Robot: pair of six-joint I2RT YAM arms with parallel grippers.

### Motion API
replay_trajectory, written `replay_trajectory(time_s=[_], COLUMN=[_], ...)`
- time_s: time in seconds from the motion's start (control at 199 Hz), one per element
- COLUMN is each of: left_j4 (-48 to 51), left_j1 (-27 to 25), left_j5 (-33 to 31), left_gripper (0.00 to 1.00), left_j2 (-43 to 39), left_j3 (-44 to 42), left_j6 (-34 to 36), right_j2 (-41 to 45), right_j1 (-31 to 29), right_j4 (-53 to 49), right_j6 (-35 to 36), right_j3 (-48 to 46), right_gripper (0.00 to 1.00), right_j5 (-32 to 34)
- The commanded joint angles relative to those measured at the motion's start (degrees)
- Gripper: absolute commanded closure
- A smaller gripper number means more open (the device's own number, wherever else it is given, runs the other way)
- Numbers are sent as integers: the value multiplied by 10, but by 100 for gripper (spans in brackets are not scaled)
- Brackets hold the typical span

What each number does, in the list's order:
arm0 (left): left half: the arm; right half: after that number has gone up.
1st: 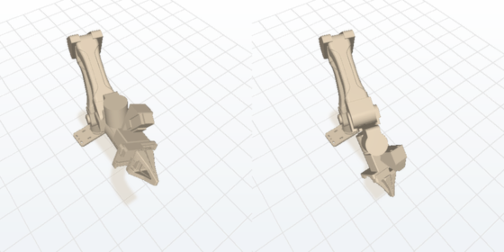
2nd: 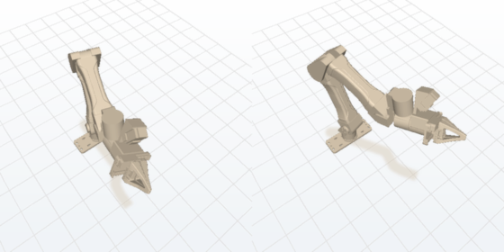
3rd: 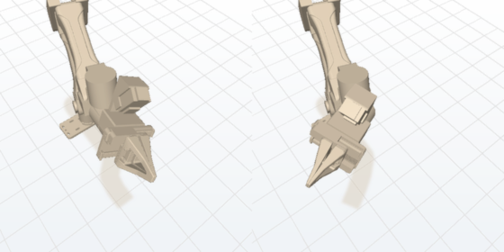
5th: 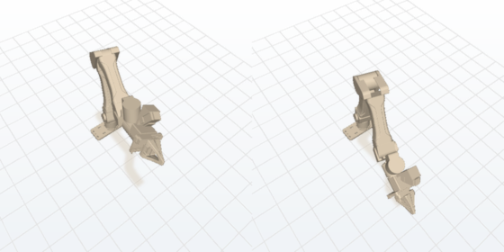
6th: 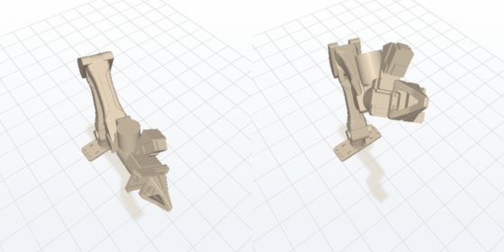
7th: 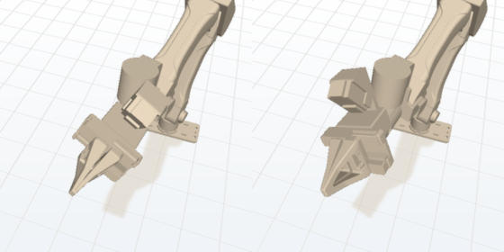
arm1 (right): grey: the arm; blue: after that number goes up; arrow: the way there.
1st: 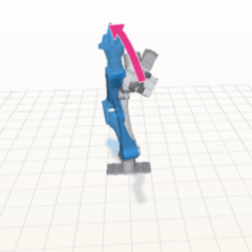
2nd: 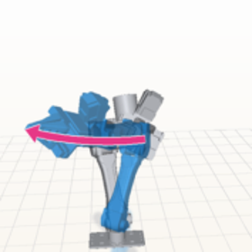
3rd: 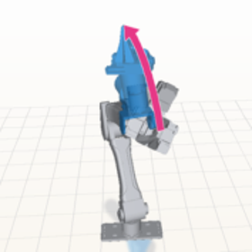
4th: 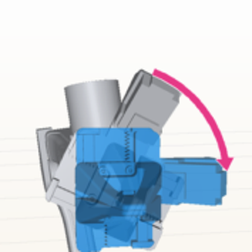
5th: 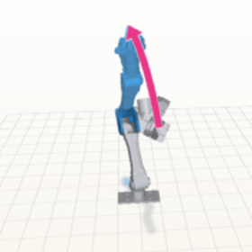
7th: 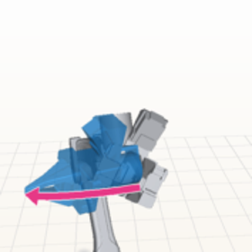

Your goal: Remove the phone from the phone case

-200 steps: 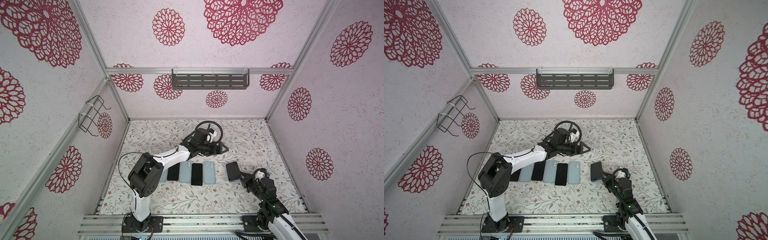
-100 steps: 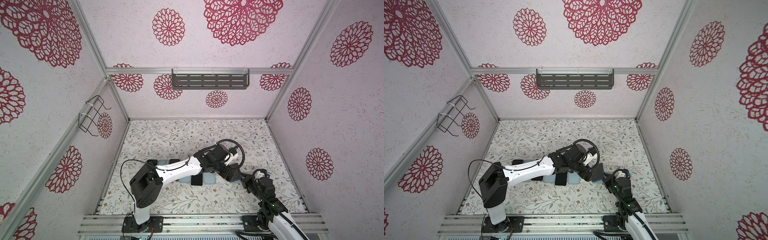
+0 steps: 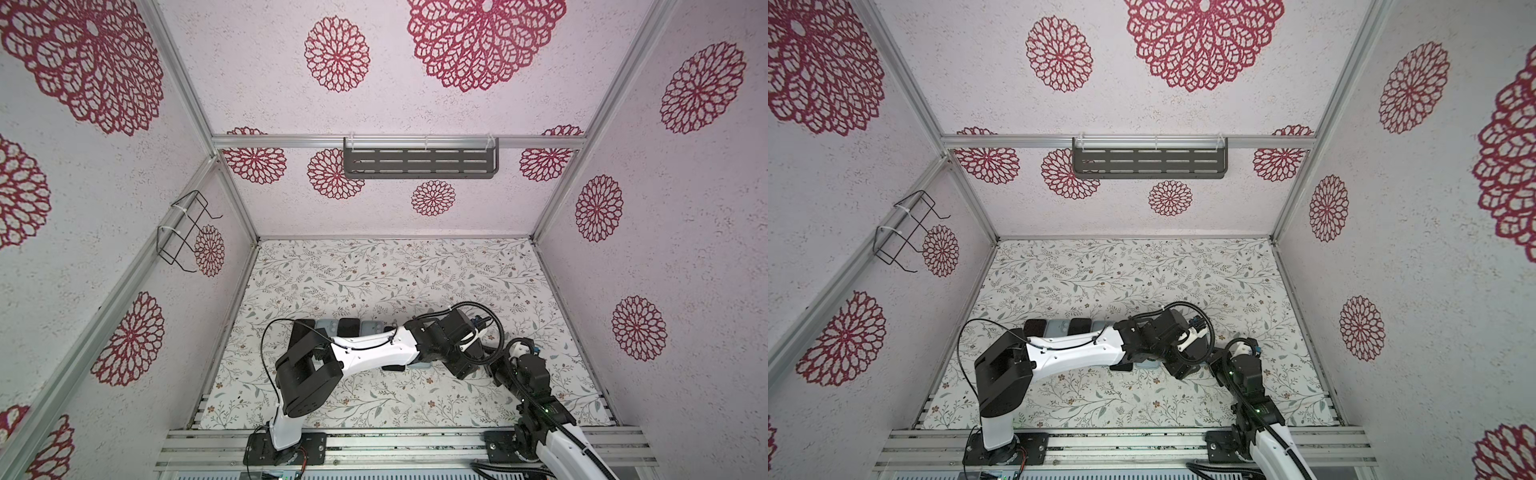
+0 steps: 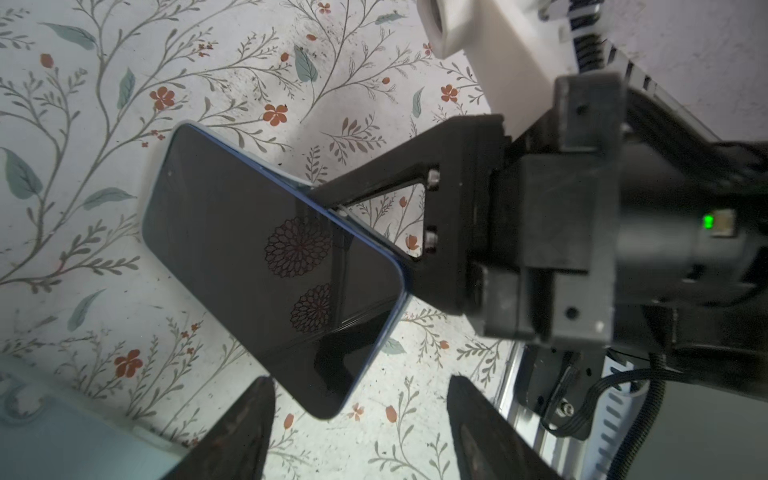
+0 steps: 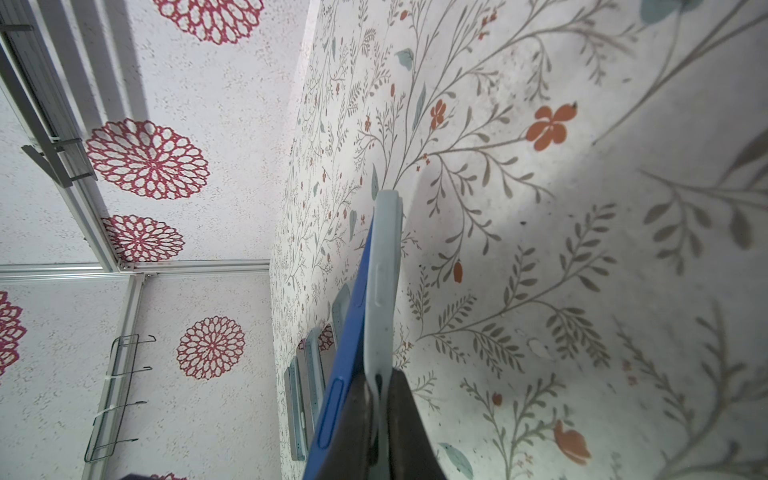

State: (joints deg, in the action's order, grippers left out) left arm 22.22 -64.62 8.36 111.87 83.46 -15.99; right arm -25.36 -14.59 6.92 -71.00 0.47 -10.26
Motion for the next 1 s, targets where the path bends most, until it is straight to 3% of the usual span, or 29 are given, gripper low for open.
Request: replay_trajectory(time_s=[0.0, 0.226, 0.407, 0.878, 0.999], left_j4=[-13, -14, -23, -44, -50], left_j1=[-4, -10, -11, -22, -25], left_j5=[-28, -60, -126, -184, -197], left_gripper=[32, 36, 44, 61, 69], left_j2=[24, 46, 41, 37, 41], left_j3=[25, 45, 43, 37, 34], left_j6=[13, 24, 27, 34, 37], right_j2=[10, 8, -1, 1, 3], right_j1=[0, 0, 0, 0, -1], right_j4=[42, 55, 64, 72, 74], right_j6=[-1, -7, -8, -12, -12], right_j3=[15, 12, 11, 6, 5], right_gripper=[100, 100, 100, 100, 100], right_j5=[-2, -5, -12, -20, -20])
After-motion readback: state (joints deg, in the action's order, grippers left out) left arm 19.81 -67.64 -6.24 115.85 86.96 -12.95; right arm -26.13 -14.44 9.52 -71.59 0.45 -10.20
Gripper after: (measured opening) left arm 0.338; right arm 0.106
